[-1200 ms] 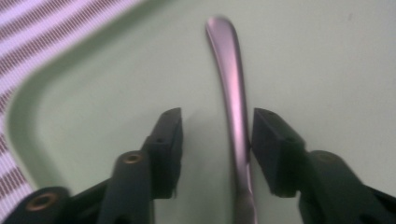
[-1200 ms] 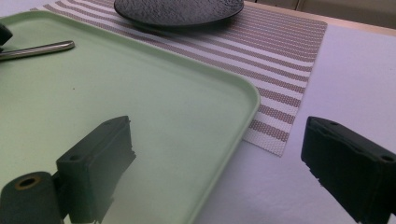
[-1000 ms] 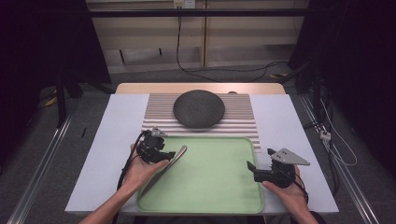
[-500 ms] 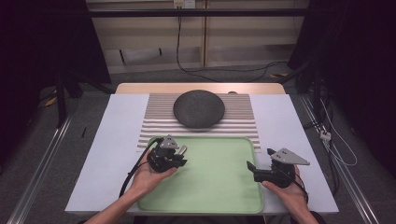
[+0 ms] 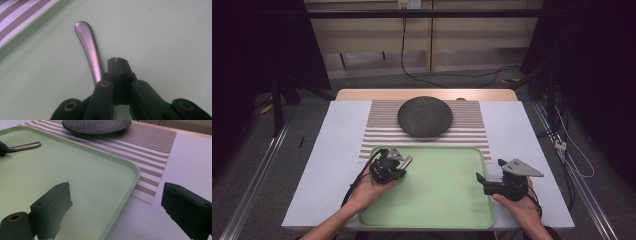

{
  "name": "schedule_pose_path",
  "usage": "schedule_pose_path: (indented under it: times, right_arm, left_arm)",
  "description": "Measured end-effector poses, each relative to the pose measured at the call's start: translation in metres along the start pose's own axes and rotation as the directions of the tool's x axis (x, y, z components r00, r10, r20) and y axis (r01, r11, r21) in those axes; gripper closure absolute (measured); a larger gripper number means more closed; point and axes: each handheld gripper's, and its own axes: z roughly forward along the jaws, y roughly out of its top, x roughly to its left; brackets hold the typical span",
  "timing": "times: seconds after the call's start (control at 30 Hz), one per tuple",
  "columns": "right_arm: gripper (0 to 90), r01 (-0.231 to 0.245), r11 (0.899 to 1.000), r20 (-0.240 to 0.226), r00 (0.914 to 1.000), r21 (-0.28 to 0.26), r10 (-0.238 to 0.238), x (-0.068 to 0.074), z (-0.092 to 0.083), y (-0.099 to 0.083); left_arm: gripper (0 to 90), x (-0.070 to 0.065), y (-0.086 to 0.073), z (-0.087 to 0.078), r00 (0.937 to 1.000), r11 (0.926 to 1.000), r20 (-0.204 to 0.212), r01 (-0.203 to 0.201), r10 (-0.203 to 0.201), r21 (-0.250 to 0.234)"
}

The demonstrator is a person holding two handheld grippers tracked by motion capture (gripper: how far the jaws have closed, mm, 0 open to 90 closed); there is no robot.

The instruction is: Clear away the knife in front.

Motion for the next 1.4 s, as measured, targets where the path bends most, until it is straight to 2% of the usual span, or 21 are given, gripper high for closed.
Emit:
schedule_pose_path:
  times: [0.07, 0.1, 0.13, 0.17, 0.27, 0.3, 0.33, 0.43, 0.5, 0.53, 0.63, 0.7, 0.93, 0.97, 1.1, 1.2, 1.4]
  right_arm:
    - [9.3, -0.001, 1.000, 0.000, 1.0000, 0.001, 0.001, 0.000, 0.000, 0.000]
    - [9.3, -0.002, 1.000, 0.000, 1.0000, 0.001, 0.002, 0.000, 0.000, 0.000]
    - [9.3, -0.002, 1.000, 0.000, 1.0000, 0.001, 0.002, 0.000, 0.000, 0.000]
    - [9.3, -0.002, 1.000, 0.000, 1.0000, 0.001, 0.002, 0.000, 0.001, 0.000]
    - [9.3, -0.002, 1.000, 0.000, 1.0000, 0.001, 0.002, 0.000, 0.000, 0.000]
    - [9.3, -0.002, 1.000, 0.000, 1.0000, 0.000, 0.002, 0.000, 0.000, 0.000]
    - [9.3, -0.002, 1.000, 0.000, 1.0000, 0.001, 0.002, 0.000, 0.000, 0.000]
    - [9.3, -0.003, 1.000, 0.000, 1.0000, 0.002, 0.003, 0.000, 0.000, 0.000]
    - [9.3, -0.002, 1.000, 0.001, 1.0000, 0.002, 0.002, 0.000, 0.000, 0.000]
    - [9.3, -0.002, 1.000, 0.001, 1.0000, 0.001, 0.002, 0.000, 0.000, 0.000]
    - [9.3, -0.001, 1.000, 0.001, 1.0000, 0.002, 0.001, 0.000, 0.001, 0.000]
    - [9.3, 0.001, 1.000, 0.001, 1.0000, 0.002, -0.001, 0.000, 0.000, 0.000]
    - [9.3, 0.000, 1.000, 0.000, 1.0000, 0.004, 0.000, 0.000, 0.001, 0.000]
    - [9.3, 0.000, 1.000, 0.000, 1.0000, 0.004, 0.000, 0.000, 0.001, 0.000]
    - [9.3, 0.000, 1.000, 0.001, 1.0000, 0.006, 0.000, 0.000, 0.001, 0.000]
    - [9.3, -0.001, 1.000, 0.001, 1.0000, 0.006, 0.001, 0.000, 0.001, 0.000]
    - [9.2, 0.001, 1.000, -0.003, 1.0000, 0.005, -0.001, -0.001, 0.001, 0.000]
  left_arm:
    - [90.0, 0.000, 0.001, -0.001, 0.9996, 0.9995, -0.010, -0.026, 0.026, 0.018]
    - [90.0, -0.001, 0.001, 0.000, 0.9999, 0.9999, -0.010, -0.006, 0.006, 0.009]
    - [90.0, -0.001, 0.001, 0.000, 0.9999, 0.9999, -0.013, -0.007, 0.007, 0.014]
    - [90.0, 0.000, 0.001, -0.001, 0.9994, 0.9993, -0.021, -0.027, 0.027, 0.027]
    - [90.0, -0.001, 0.000, -0.002, 0.9997, 0.9999, -0.026, 0.001, 0.000, 0.012]
    - [90.0, 0.001, -0.001, -0.003, 0.9991, 0.9993, -0.038, -0.020, 0.021, 0.033]
    - [90.0, 0.002, -0.001, -0.004, 0.9994, 0.9991, -0.027, -0.022, 0.023, 0.035]
    - [90.0, 0.002, -0.002, -0.004, 0.9991, 0.9995, -0.042, -0.010, 0.011, 0.031]
    - [90.0, 0.003, -0.003, -0.006, 0.9987, 0.9989, -0.045, -0.020, 0.022, 0.042]
    - [90.0, 0.004, -0.003, -0.006, 0.9993, 0.9992, -0.035, -0.010, 0.012, 0.038]
    - [90.0, 0.005, -0.004, -0.007, 0.9988, 0.9985, -0.047, -0.010, 0.013, 0.053]
    - [90.0, 0.006, -0.004, -0.007, 0.9988, 0.9989, -0.048, 0.007, -0.005, 0.046]
    - [90.0, 0.011, -0.005, -0.009, 0.9988, 0.9979, -0.048, 0.004, 0.000, 0.065]
    - [90.0, 0.011, -0.005, -0.009, 0.9987, 0.9981, -0.047, 0.022, -0.020, 0.057]
    - [90.0, 0.014, -0.006, -0.010, 0.9980, 0.9978, -0.058, 0.028, -0.024, 0.061]
    - [90.0, 0.016, -0.007, -0.011, 0.9983, 0.9972, -0.045, 0.039, -0.036, 0.065]
    - [90.0, 0.017, -0.008, -0.013, 0.9978, 0.9965, -0.052, 0.045, -0.042, 0.070]
